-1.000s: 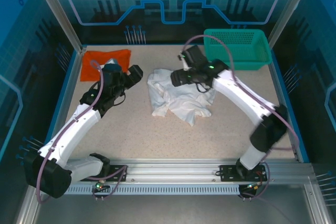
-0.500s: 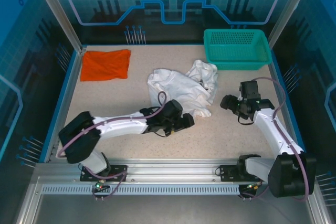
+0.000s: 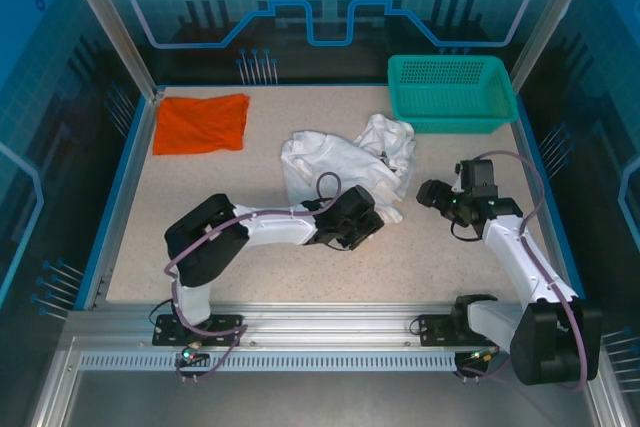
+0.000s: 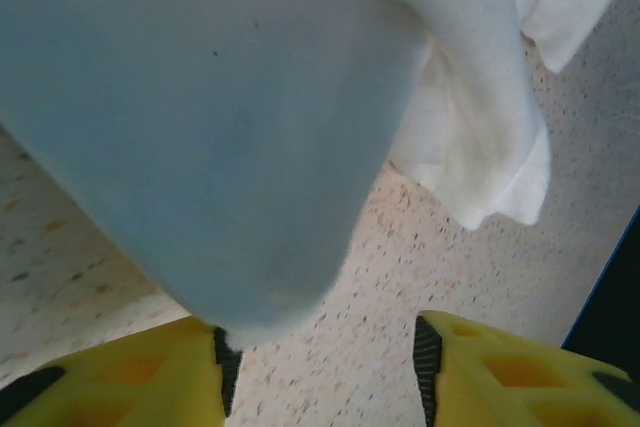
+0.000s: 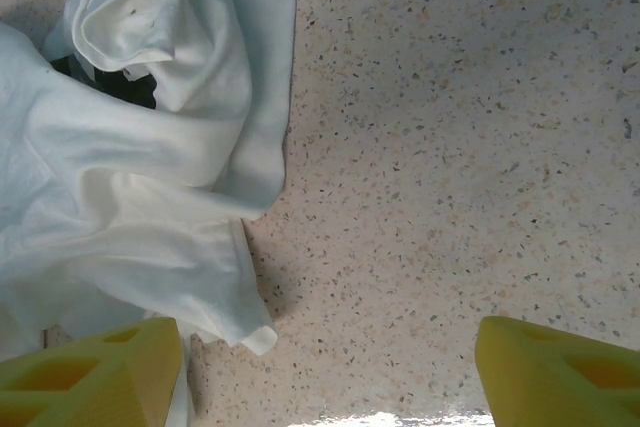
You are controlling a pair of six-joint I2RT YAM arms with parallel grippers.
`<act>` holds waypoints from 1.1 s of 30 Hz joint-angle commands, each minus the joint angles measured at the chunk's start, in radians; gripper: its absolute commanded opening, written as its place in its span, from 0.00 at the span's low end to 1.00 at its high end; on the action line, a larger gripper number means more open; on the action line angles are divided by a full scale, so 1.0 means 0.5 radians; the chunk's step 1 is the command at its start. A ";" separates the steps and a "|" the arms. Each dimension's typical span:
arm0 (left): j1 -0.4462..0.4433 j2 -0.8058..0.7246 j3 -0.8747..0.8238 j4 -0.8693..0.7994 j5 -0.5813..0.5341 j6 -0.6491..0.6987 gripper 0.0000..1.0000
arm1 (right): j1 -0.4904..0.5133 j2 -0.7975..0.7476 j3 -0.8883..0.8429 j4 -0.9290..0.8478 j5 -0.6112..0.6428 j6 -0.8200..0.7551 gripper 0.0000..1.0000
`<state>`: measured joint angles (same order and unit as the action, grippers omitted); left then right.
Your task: Fold and stack the t-shirts
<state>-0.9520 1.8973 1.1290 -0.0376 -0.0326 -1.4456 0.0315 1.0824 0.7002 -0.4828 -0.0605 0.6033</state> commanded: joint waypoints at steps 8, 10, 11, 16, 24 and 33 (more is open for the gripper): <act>0.114 -0.089 0.003 -0.104 -0.177 0.149 0.00 | -0.042 0.096 0.028 0.038 0.035 0.034 0.79; 0.141 -0.219 -0.035 -0.150 -0.192 0.254 0.00 | -0.043 0.155 0.057 0.025 0.028 0.036 0.79; 0.150 -0.292 -0.057 -0.179 -0.198 0.314 0.00 | -0.043 0.184 0.071 0.021 0.018 0.036 0.79; 0.290 -0.890 -0.208 -0.410 -0.176 0.643 0.00 | -0.030 0.329 0.132 0.030 -0.041 0.069 0.79; 0.576 -1.738 -0.271 -1.014 -0.226 0.946 0.00 | 0.155 0.570 0.264 0.068 -0.063 0.130 0.77; 0.777 -2.290 -0.419 -1.438 -0.206 0.965 0.00 | 0.307 0.811 0.398 0.140 -0.027 0.261 0.73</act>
<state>-0.5781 0.8036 0.9314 -0.6380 -0.1272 -0.9943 0.1848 1.4784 0.8707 -0.4358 -0.0795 0.6830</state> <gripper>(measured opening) 0.052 0.735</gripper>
